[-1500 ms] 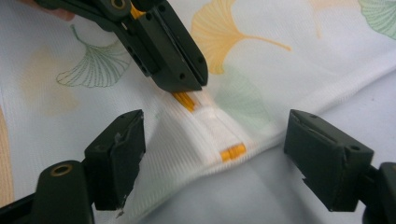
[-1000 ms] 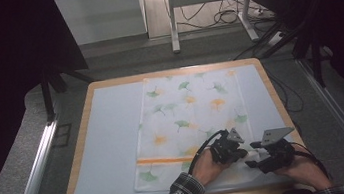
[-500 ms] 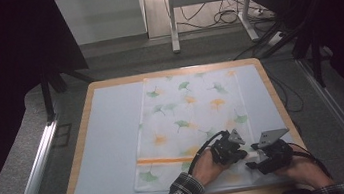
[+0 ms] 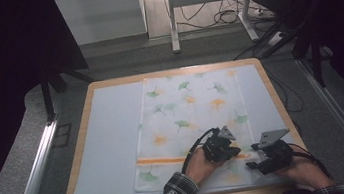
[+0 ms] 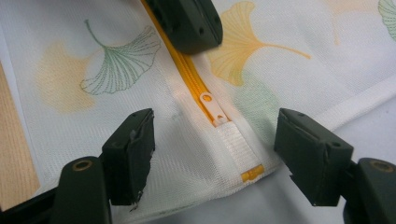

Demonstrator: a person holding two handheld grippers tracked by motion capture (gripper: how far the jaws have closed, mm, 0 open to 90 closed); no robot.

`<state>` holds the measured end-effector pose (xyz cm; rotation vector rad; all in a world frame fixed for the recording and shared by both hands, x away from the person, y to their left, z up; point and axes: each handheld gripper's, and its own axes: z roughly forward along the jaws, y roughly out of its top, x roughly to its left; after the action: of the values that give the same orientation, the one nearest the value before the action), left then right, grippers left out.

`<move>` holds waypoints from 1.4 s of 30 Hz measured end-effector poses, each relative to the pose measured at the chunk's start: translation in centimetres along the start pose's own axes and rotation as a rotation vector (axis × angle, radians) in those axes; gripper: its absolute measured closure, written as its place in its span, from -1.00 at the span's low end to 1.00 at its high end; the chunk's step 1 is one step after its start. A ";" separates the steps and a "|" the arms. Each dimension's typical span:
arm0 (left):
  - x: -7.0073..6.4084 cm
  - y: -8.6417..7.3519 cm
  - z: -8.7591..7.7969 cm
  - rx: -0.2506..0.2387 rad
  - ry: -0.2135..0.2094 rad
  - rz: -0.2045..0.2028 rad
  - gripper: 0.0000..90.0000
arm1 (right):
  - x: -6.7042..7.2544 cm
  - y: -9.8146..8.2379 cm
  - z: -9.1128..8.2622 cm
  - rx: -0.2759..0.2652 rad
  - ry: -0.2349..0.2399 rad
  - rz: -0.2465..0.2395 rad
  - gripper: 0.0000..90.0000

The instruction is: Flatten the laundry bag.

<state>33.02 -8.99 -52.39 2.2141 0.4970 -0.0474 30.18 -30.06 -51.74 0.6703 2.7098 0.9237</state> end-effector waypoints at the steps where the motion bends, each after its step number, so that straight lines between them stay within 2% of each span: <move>1: -0.2 0.2 0.3 0.006 -0.001 0.009 1.00 | 0.0 0.0 0.0 -0.001 0.002 0.002 -0.36; 3: -0.5 0.4 0.7 0.024 0.019 0.034 0.96 | 0.0 -0.1 0.0 -0.005 0.001 0.002 -0.36; 4: -0.6 0.4 0.9 0.029 0.020 0.041 0.89 | 0.0 -0.1 0.0 -0.006 0.002 0.002 -0.36; 6: -0.6 0.3 1.2 0.036 0.028 0.049 0.87 | 0.0 -0.1 0.0 -0.006 0.003 0.001 -0.36; 9: -0.6 0.2 1.5 0.031 0.015 0.052 0.86 | -0.1 -0.1 0.0 -0.008 0.005 0.001 -0.36; 13: -0.9 0.6 1.8 0.039 0.019 0.071 0.83 | -0.1 -0.1 0.0 -0.007 0.006 0.000 -0.36; 16: -1.2 0.7 2.2 0.027 0.019 0.067 0.78 | -0.1 -0.1 0.0 -0.008 0.008 0.000 -0.36; 17: -1.3 0.8 2.2 0.030 0.014 0.071 0.77 | -0.1 -0.1 0.0 -0.008 0.009 -0.002 -0.36; 18: -1.4 0.8 2.4 0.031 0.001 0.075 0.66 | -0.1 -0.1 0.0 -0.008 0.008 -0.001 -0.36; 19: -1.6 0.9 2.3 0.039 0.024 0.107 0.61 | -0.1 -0.1 0.0 -0.009 0.008 0.000 -0.36; 20: -1.6 0.8 2.3 0.040 0.033 0.113 0.69 | -0.1 -0.1 0.0 -0.010 0.008 0.001 -0.36; 22: -1.1 0.8 2.1 0.039 0.008 0.072 0.86 | -0.1 -0.2 0.0 -0.012 0.009 0.000 -0.36; 23: -1.1 0.8 2.1 0.039 0.008 0.072 0.86 | -0.1 -0.2 0.0 -0.012 0.009 0.000 -0.36; 24: -1.3 0.8 2.1 0.039 0.020 0.077 0.86 | -0.1 -0.2 0.0 -0.012 0.010 -0.001 -0.36; 25: -1.4 0.9 2.1 0.059 0.036 0.110 0.87 | -0.1 -0.2 0.0 -0.013 0.010 0.001 -0.36; 27: -1.6 1.2 2.1 0.072 0.048 0.124 0.88 | -0.1 -0.2 0.0 -0.013 0.009 0.002 -0.36; 28: -1.5 1.2 2.0 0.060 0.052 0.105 0.88 | -0.1 -0.2 0.0 -0.014 0.009 0.002 -0.36; 29: -1.2 1.1 1.8 0.043 0.044 0.091 0.99 | -0.1 -0.2 0.0 -0.014 0.008 0.003 -0.36; 30: -1.0 1.1 1.7 0.034 0.024 0.061 1.00 | -0.1 -0.2 0.0 -0.016 0.009 0.004 -0.36; 31: -0.7 1.0 1.6 0.033 0.010 0.051 1.00 | -0.1 -0.2 0.0 -0.018 0.009 0.005 -0.36; 36: -0.9 1.0 1.7 0.040 0.020 0.066 1.00 | -0.2 -0.2 0.0 -0.018 0.011 0.005 -0.36; 39: -0.8 1.0 1.6 0.016 0.002 0.039 1.00 | -0.1 -0.2 0.0 -0.019 0.012 0.006 -0.36; 42: -0.8 1.0 1.6 0.027 0.009 0.046 1.00 | -0.2 -0.2 0.0 -0.019 0.011 0.006 -0.36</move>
<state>32.87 -11.00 -52.52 2.2520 0.4532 -0.0197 30.21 -30.32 -51.85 0.6714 2.7066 0.9555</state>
